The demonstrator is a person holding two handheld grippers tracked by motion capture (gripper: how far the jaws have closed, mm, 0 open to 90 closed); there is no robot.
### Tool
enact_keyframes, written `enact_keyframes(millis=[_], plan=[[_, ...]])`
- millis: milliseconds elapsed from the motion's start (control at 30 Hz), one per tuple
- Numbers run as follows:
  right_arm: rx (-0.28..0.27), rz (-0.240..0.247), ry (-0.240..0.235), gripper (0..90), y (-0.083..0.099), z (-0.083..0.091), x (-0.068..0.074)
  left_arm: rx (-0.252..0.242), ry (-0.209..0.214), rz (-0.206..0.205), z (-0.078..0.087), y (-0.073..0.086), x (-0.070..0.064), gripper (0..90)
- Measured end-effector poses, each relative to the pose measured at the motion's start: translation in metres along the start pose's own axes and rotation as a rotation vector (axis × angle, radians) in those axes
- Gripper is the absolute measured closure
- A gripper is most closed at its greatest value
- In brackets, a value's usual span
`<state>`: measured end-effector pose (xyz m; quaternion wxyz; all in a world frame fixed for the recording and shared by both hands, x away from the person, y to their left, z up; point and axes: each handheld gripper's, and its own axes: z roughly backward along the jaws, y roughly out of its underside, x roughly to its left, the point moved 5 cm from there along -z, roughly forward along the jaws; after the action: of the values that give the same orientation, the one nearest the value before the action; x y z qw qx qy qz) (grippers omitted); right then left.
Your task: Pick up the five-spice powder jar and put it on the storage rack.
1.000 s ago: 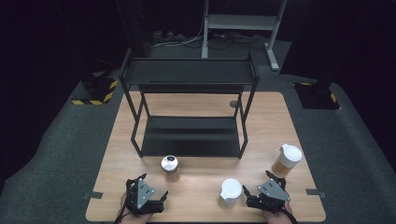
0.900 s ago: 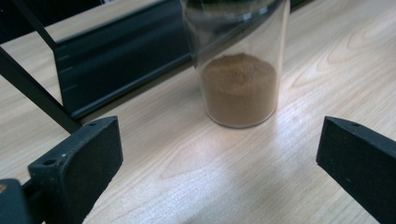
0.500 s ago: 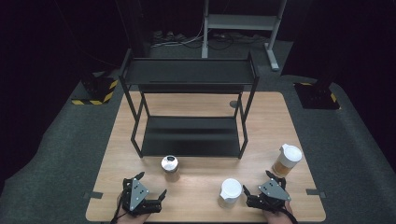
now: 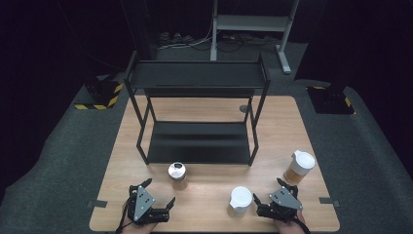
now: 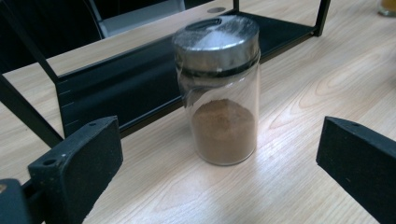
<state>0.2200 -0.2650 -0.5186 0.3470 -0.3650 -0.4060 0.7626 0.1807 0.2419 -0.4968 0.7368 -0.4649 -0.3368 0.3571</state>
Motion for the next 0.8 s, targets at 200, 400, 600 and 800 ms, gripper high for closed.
enact_keyframes(millis=[200,400,600,800], plan=[[-0.004,0.001,0.001,0.3,0.000,0.000,0.000,-0.011,0.017,0.032,-0.003,-0.005,0.003,0.7],[-0.006,-0.005,-0.001,0.3,0.001,0.001,0.000,-0.011,0.026,0.030,-0.005,-0.012,0.006,0.6],[-0.007,-0.006,-0.001,0.3,0.001,0.001,0.000,-0.011,0.037,0.035,-0.011,-0.016,0.008,0.6],[-0.008,-0.009,-0.001,0.3,0.001,0.001,0.000,-0.015,0.045,0.042,-0.019,-0.020,0.009,0.6]])
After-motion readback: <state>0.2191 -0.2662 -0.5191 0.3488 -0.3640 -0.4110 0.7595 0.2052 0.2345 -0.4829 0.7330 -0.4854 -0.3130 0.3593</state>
